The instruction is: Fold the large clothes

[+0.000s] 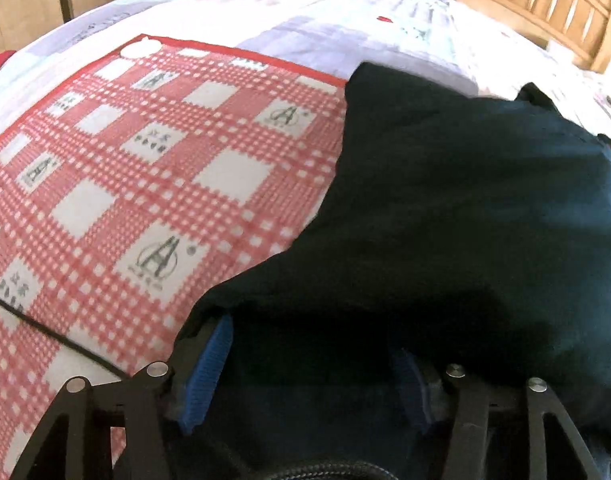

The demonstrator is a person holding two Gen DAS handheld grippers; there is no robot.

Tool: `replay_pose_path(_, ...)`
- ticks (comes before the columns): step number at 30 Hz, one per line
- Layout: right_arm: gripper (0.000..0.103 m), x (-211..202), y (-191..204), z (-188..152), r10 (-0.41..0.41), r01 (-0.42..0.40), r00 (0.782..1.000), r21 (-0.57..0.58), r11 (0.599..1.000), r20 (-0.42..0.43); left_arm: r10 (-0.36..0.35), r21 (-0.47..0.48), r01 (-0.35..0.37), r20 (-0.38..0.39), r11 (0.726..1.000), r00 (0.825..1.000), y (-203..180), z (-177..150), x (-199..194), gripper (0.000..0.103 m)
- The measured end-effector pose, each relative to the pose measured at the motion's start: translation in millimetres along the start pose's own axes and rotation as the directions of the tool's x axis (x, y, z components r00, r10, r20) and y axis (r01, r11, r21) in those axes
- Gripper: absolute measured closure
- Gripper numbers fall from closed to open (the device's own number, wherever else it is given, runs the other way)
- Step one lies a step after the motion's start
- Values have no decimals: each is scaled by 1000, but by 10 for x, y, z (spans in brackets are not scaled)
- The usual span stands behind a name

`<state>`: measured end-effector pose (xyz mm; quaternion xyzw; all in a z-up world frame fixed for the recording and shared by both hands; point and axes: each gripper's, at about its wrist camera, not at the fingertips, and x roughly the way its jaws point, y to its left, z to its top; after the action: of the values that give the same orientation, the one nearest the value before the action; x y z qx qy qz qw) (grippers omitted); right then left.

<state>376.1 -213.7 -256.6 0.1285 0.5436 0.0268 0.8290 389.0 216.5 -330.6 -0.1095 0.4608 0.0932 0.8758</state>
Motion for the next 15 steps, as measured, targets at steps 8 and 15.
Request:
replay_pose_path(8,85,-248,187,-50,-83,100,976,-76,992,200,12,126,-11,-6,992,1000,90,-186,-304,38)
replay_pose_path(15,42,-164,-54,59,-191,199,976,-62,978,108,-51,202,28,110,979,993,-113,-66,-731,37)
